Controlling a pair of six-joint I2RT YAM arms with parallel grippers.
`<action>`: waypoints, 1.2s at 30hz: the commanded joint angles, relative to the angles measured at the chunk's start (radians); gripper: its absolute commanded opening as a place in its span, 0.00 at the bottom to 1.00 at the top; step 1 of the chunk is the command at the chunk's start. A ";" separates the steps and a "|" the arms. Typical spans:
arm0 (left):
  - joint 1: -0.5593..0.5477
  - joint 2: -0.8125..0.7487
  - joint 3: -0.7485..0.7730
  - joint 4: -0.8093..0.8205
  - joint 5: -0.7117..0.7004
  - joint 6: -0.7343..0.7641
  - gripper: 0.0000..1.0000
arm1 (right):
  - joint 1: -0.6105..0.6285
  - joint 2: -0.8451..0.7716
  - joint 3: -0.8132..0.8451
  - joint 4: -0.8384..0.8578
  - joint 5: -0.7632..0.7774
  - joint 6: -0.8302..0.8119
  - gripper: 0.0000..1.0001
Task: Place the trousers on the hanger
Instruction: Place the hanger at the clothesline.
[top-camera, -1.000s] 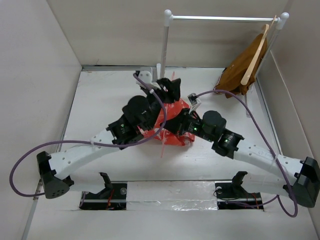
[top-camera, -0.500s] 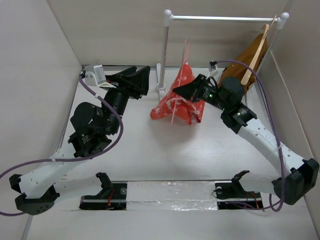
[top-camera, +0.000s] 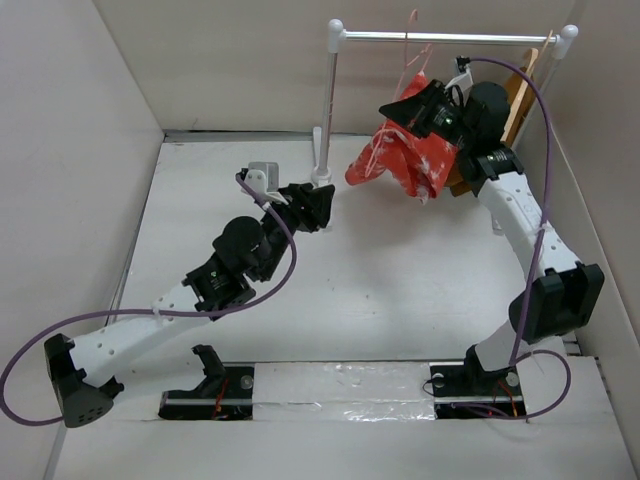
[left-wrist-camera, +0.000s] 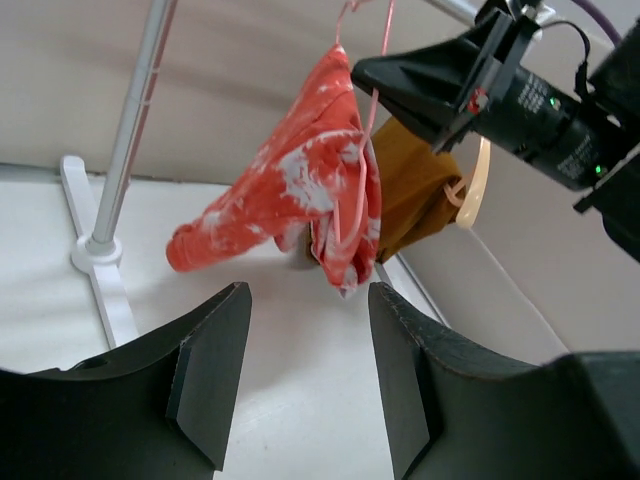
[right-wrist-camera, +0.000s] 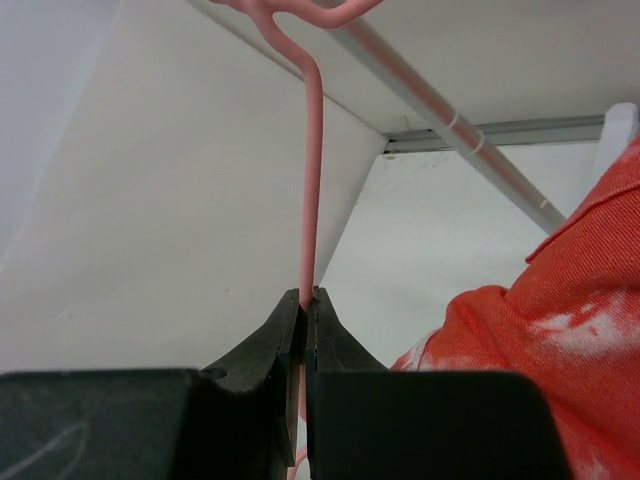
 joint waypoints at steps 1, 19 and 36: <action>0.003 -0.013 -0.031 0.074 0.033 -0.056 0.47 | -0.037 0.015 0.112 0.128 -0.083 -0.002 0.00; 0.003 0.012 -0.183 0.127 0.030 -0.097 0.47 | -0.220 0.187 0.184 0.175 -0.182 0.045 0.00; 0.003 -0.025 -0.220 0.060 -0.027 -0.122 0.54 | -0.220 0.022 -0.024 0.140 -0.084 -0.096 0.65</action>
